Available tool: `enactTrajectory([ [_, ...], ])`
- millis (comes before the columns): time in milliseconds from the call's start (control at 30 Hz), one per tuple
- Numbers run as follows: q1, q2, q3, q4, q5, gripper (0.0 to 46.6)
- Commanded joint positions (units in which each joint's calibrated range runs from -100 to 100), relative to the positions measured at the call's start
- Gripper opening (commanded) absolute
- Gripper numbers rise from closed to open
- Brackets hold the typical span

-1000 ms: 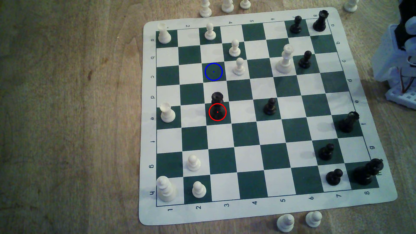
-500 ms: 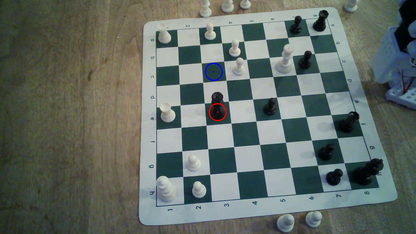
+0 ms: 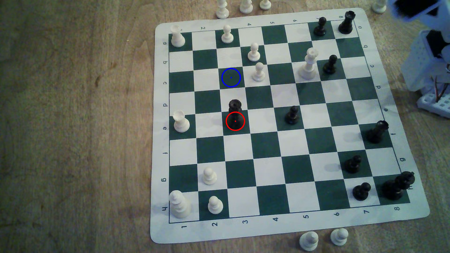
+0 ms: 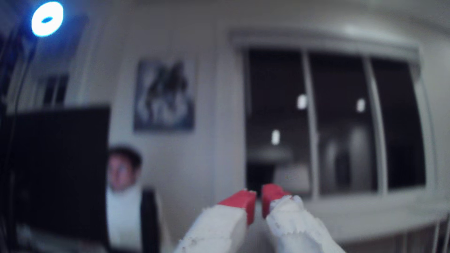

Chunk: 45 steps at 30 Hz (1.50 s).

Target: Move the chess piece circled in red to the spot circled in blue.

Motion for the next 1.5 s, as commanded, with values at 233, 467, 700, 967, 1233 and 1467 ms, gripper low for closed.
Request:
enactTrajectory([
  [233,-3.97,27.39,-32.10,44.32,-2.00,17.3],
  [467,-9.13,43.78,-38.17,45.30,-2.30,22.1],
  [700,-9.83,59.57,-52.95,45.30,-4.40,26.9],
  [967,-6.39,78.41,-71.63,57.09,-3.52,24.1],
  [1233,-6.31,86.82,-87.58,67.00,-3.42,21.3],
  [1467,-5.45,97.94,-100.37,66.02,-5.71,21.3],
])
